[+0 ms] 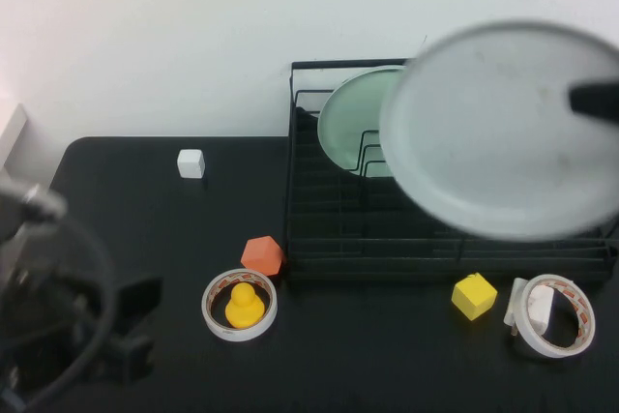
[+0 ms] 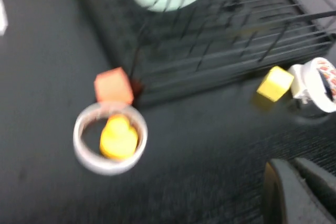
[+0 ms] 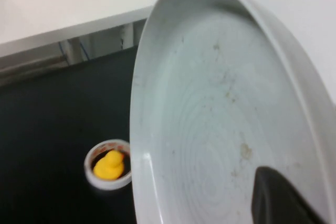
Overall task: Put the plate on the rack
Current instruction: Place the plate on the rack
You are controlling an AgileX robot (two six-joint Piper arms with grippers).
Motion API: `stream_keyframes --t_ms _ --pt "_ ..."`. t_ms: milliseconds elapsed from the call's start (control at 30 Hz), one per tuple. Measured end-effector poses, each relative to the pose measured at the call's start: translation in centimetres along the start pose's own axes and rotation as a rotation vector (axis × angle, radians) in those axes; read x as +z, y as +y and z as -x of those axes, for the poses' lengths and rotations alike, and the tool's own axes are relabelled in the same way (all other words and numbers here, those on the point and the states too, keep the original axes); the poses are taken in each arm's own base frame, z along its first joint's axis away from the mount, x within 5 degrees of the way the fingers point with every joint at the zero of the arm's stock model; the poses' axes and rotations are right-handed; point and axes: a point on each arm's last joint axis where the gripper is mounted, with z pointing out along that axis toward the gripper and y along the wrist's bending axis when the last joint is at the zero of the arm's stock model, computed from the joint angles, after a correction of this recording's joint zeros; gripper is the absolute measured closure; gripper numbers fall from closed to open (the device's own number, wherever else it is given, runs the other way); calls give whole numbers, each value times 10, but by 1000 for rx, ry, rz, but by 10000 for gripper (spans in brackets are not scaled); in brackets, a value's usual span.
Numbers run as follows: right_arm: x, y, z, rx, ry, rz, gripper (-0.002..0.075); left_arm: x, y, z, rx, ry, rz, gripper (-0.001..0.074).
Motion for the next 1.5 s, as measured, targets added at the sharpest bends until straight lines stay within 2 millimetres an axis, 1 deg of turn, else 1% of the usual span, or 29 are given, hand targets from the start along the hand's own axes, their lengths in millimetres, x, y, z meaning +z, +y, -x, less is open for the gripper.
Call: stream_keyframes --t_ms 67,167,267,333,533,633,733,867,933,1067,1167,1500 --pt "12 -20 11 -60 -8 45 603 -5 5 -13 -70 -3 27 735" --pt "31 -46 21 -144 -22 124 603 -10 12 -32 -137 -1 66 735" --pt "48 -67 27 -210 -39 195 603 -13 17 -45 -171 -18 95 735" --pt "57 -79 30 -244 -50 232 603 -14 19 -50 -199 -25 107 735" --pt "89 -110 24 -327 -63 265 603 -14 23 -56 -278 -20 140 735" --pt "107 -119 23 -379 -71 257 603 -14 24 -56 -283 -19 144 735" --pt "127 -128 15 -384 -61 229 603 -14 24 -57 -286 -14 145 735" --pt "157 -138 -10 -408 -31 197 603 -15 23 -58 -297 -2 142 735" --pt "169 -142 -22 -433 -18 189 603 -15 23 -58 -297 0 141 735" --pt "189 -150 -44 -415 -1 152 603 -15 23 -59 -280 5 140 735" --pt "198 -154 -54 -385 -14 130 603 -16 23 -59 -272 4 140 735" --pt "212 -158 -72 -383 -26 117 603 -16 23 -59 -239 7 140 735"
